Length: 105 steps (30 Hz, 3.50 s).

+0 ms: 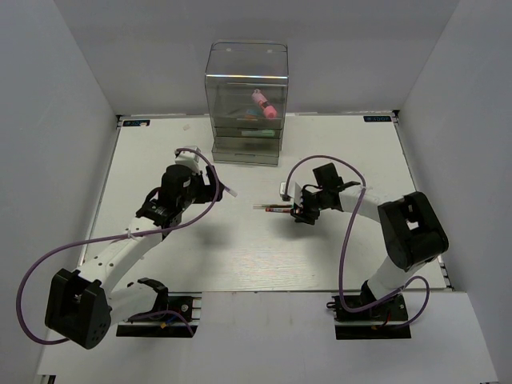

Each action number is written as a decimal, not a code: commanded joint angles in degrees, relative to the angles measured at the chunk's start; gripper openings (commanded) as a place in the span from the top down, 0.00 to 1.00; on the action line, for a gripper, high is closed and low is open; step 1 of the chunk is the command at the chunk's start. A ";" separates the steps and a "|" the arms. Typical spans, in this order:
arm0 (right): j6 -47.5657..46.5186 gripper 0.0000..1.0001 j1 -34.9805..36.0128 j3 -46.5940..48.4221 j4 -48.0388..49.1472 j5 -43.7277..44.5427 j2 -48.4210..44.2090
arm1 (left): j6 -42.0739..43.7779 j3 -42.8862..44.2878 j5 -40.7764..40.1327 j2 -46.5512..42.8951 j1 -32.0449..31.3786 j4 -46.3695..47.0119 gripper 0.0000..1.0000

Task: Sort the stationery into containers
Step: Pick up the pen from the center of the board, then place the pen in the drawer, then pick up the pen from the center of the board.

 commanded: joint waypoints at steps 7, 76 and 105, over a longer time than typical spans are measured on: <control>-6.65 0.57 -0.19 8.20 -16.05 3.35 5.66 | 0.91 0.36 -1.04 -1.63 -0.27 -0.51 0.07; 5.62 0.58 8.87 38.86 9.58 24.54 19.42 | -47.25 23.82 -5.17 39.23 0.87 -11.84 0.06; 19.97 0.57 8.42 -10.58 21.62 17.15 -25.52 | -47.78 48.61 -11.42 61.56 0.25 -44.72 0.60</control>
